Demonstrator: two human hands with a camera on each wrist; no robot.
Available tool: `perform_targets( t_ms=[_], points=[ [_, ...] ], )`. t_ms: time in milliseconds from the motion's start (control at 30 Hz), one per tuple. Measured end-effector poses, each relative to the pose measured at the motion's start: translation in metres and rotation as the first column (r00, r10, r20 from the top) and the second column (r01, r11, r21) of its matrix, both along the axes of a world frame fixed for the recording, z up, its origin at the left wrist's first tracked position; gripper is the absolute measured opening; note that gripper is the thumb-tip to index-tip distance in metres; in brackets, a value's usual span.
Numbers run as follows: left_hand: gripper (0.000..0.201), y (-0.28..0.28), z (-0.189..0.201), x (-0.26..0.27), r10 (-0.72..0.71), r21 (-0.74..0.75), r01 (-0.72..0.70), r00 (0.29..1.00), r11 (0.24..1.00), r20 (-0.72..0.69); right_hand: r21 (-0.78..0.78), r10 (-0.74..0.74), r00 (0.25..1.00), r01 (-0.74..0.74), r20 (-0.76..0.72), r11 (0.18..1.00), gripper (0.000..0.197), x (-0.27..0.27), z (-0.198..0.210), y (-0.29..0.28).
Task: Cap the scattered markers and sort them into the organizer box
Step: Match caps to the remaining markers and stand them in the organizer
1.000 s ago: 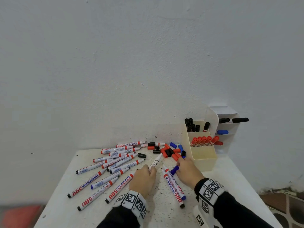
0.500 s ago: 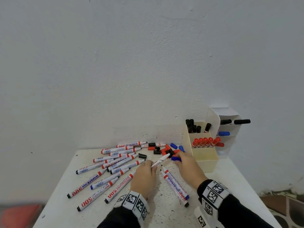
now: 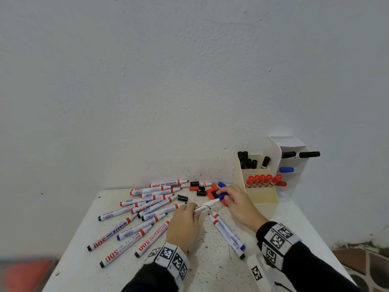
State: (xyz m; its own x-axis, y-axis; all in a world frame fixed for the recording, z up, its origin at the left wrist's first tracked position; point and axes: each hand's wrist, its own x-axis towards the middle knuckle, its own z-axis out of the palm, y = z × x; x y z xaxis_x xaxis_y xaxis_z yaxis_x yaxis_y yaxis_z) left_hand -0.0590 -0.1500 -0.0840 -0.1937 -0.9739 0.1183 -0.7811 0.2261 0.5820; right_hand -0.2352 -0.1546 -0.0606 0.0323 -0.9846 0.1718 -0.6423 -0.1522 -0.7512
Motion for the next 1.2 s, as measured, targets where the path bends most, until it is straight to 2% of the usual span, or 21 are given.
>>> perform_targets(
  t_ms=[133, 233, 267, 300, 367, 433, 500, 567, 700, 800, 900, 933, 1000, 1033, 1133, 1200],
  points=[
    [0.033, 0.002, 0.0, 0.001, 0.007, -0.005, -0.007, 1.0, 1.0, -0.016, 0.014, 0.072, 0.997, -0.072, -0.016, 0.997, 0.029, 0.003, 0.003, 0.002],
    [0.033, 0.002, 0.003, 0.0, -0.023, 0.001, 0.024, 0.997, 1.0, -0.069, 0.041, -0.003, 0.986, -0.003, 0.164, 0.999, 0.014, 0.008, 0.004, 0.004],
    [0.032, 0.003, 0.004, 0.0, -0.04, -0.003, 0.04, 0.996, 0.999, -0.084, 0.055, -0.044, 0.973, 0.033, 0.227, 0.998, 0.013, 0.009, 0.005, 0.004],
    [0.031, 0.003, 0.006, -0.001, -0.06, -0.016, 0.059, 0.994, 0.998, -0.09, 0.065, -0.088, 0.965, 0.074, 0.245, 0.995, 0.024, 0.009, 0.006, 0.002],
    [0.029, 0.004, 0.009, -0.002, -0.097, -0.045, 0.094, 0.993, 0.995, -0.073, 0.11, -0.177, 0.973, 0.161, 0.15, 0.981, 0.044, 0.01, 0.007, 0.0],
    [0.028, 0.005, 0.013, -0.002, -0.115, -0.072, 0.112, 0.993, 0.991, -0.036, 0.123, -0.216, 0.975, 0.209, 0.045, 0.97, 0.05, 0.013, 0.011, -0.001],
    [0.028, 0.005, 0.018, -0.001, -0.124, -0.078, 0.124, 0.992, 0.989, 0.003, 0.102, -0.208, 0.977, 0.203, 0.046, 0.974, 0.049, 0.017, 0.013, -0.002],
    [0.029, 0.005, 0.022, 0.001, -0.148, -0.015, 0.148, 0.989, 0.989, -0.013, 0.071, -0.17, 0.98, 0.163, 0.1, 0.984, 0.048, 0.021, 0.014, -0.001],
    [0.034, 0.009, 0.027, 0.005, -0.182, 0.147, 0.201, 0.974, 0.968, -0.132, 0.085, -0.123, 0.981, 0.111, 0.151, 0.99, 0.045, 0.026, 0.013, 0.001],
    [0.033, 0.01, 0.028, 0.005, -0.155, 0.179, 0.182, 0.976, 0.967, -0.154, 0.085, -0.115, 0.975, 0.1, 0.189, 0.991, 0.04, 0.029, 0.013, 0.002],
    [0.026, 0.008, 0.029, 0.008, -0.143, 0.182, 0.176, 0.973, 0.967, -0.181, -0.029, -0.128, 0.968, 0.138, 0.218, 0.99, 0.034, 0.03, 0.022, 0.006],
    [0.032, 0.008, 0.028, 0.01, -0.145, 0.208, 0.17, 0.981, 0.963, -0.131, -0.086, -0.132, 0.968, 0.153, 0.212, 0.984, 0.029, 0.029, 0.027, 0.008],
    [0.068, 0.009, 0.023, 0.017, -0.116, 0.314, 0.098, 0.992, 0.944, 0.039, -0.216, -0.146, 0.977, 0.178, 0.156, 0.96, 0.016, 0.024, 0.041, 0.014],
    [0.077, 0.01, 0.022, 0.021, -0.113, 0.37, 0.055, 0.984, 0.927, 0.137, -0.286, -0.163, 0.982, 0.183, 0.093, 0.941, 0.01, 0.02, 0.048, 0.018],
    [0.066, 0.014, 0.021, 0.029, -0.186, 0.467, -0.003, 0.915, 0.884, 0.359, -0.454, -0.259, 0.964, 0.204, -0.061, 0.867, 0.007, 0.002, 0.066, 0.026],
    [0.056, 0.014, 0.018, 0.033, -0.215, 0.507, -0.02, 0.891, 0.862, 0.4, -0.504, -0.312, 0.947, 0.234, -0.074, 0.831, 0.009, -0.01, 0.073, 0.03]
  ],
)
